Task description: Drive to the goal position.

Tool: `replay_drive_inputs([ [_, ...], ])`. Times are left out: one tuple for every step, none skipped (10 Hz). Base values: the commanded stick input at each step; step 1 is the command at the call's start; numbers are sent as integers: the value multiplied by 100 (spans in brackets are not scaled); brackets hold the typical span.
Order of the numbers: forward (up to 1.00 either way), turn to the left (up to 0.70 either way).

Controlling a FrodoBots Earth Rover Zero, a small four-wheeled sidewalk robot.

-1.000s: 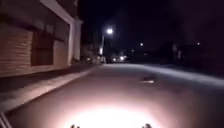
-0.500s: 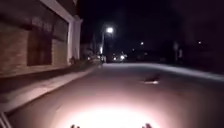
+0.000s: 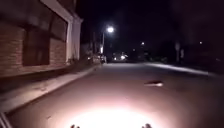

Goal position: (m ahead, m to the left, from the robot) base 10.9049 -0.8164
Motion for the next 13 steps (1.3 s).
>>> replay_drive_inputs([
  [50,-29],
  [50,-22],
  [50,-14],
  [50,-7],
  [50,0],
  [50,0],
  [50,0],
  [50,0],
  [50,0],
  [50,0],
  [50,0],
  [50,0],
  [50,0],
])
